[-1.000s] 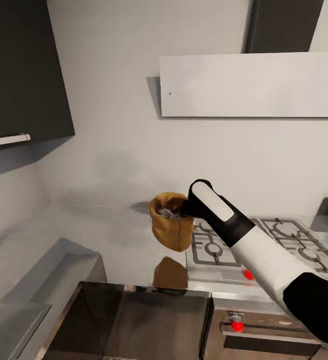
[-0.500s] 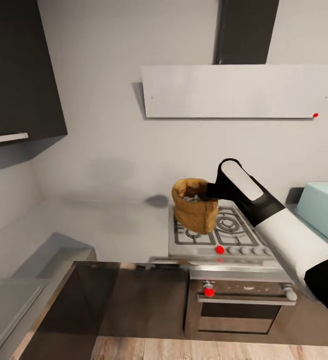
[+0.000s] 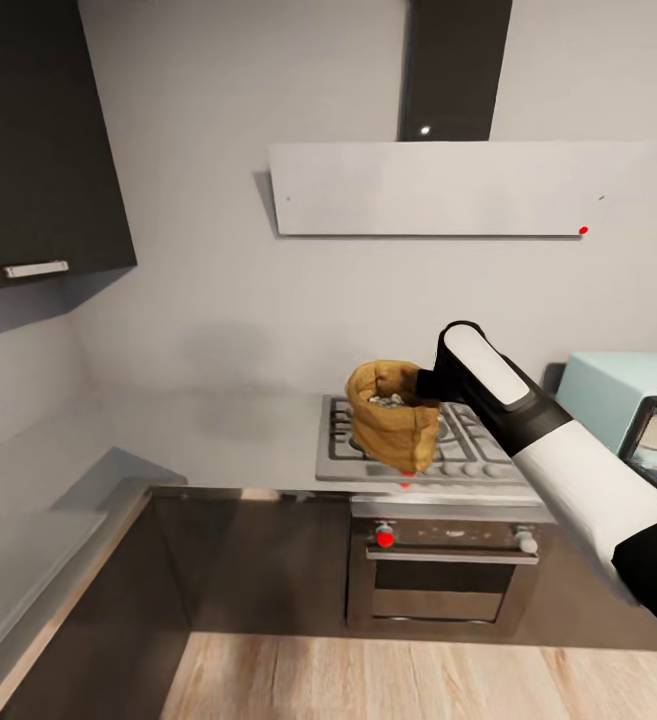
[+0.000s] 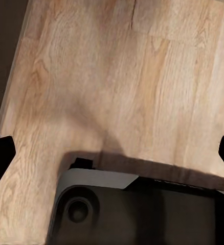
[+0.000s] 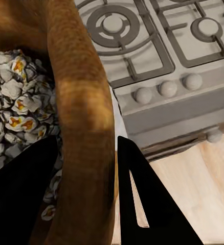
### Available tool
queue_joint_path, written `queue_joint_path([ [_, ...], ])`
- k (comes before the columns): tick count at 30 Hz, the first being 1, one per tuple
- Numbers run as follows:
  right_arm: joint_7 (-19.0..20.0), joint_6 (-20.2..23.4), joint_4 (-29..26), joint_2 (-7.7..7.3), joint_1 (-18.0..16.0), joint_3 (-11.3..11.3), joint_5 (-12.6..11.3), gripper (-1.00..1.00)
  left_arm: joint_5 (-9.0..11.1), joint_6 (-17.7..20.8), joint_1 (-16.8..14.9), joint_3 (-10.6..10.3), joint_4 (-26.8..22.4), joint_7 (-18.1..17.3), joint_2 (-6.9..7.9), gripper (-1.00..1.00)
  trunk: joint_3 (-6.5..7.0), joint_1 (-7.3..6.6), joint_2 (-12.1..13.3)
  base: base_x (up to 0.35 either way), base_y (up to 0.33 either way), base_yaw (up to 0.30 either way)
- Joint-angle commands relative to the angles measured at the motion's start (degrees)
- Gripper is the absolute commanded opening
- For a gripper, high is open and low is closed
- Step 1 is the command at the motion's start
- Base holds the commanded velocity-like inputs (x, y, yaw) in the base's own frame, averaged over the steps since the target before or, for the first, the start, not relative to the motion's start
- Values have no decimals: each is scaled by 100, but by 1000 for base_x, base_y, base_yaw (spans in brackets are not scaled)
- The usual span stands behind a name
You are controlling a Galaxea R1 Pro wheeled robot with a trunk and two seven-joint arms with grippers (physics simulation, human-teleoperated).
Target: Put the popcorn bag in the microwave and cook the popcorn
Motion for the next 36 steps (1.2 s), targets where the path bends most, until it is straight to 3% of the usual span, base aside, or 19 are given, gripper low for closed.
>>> queue_joint_path([
  [1,-56,60,-7,-10,-4,16,-48,-100,5,-18,-2,14,3,6,-3,100,-3,-1,-5,-311,-210,0],
  [9,-56,60,-9,-90,3,2,-48,-100,5,-18,-4,17,3,6,-14,100,7,-1,-5,-310,-211,-163],
  [19,-37,57,-28,-76,26,35,-45,-100,-4,-18,-11,22,3,6,-56,100,34,-1,-5,-306,-213,-197],
  [22,-29,60,117,-42,-8,25,-28,-100,-4,-18,-11,22,3,6,-56,100,34,-1,-5,-306,-213,-1],
  [24,4,74,629,81,-185,12,-21,-100,-4,-18,-11,22,3,6,-56,100,34,-1,-5,-306,-213,0],
  [27,51,77,978,213,-347,14,-7,-100,-4,-18,-11,22,3,6,-55,100,34,-1,-5,-306,-213,0],
  [31,438,78,1213,252,-456,25,10,-100,-4,-18,-11,22,3,6,-56,100,34,-1,-5,-306,-213,0],
  [34,955,84,1666,266,-593,40,20,-100,-4,-18,-11,21,3,6,-56,100,34,-1,-5,-306,-213,0],
  [35,1318,89,1844,284,-634,97,109,-100,-4,-18,-11,22,3,6,-56,100,34,-1,-5,-306,-213,0],
  [36,1633,123,1949,306,-651,141,374,-100,-4,-18,-11,22,3,6,-56,100,34,-1,-5,-306,-213,0],
])
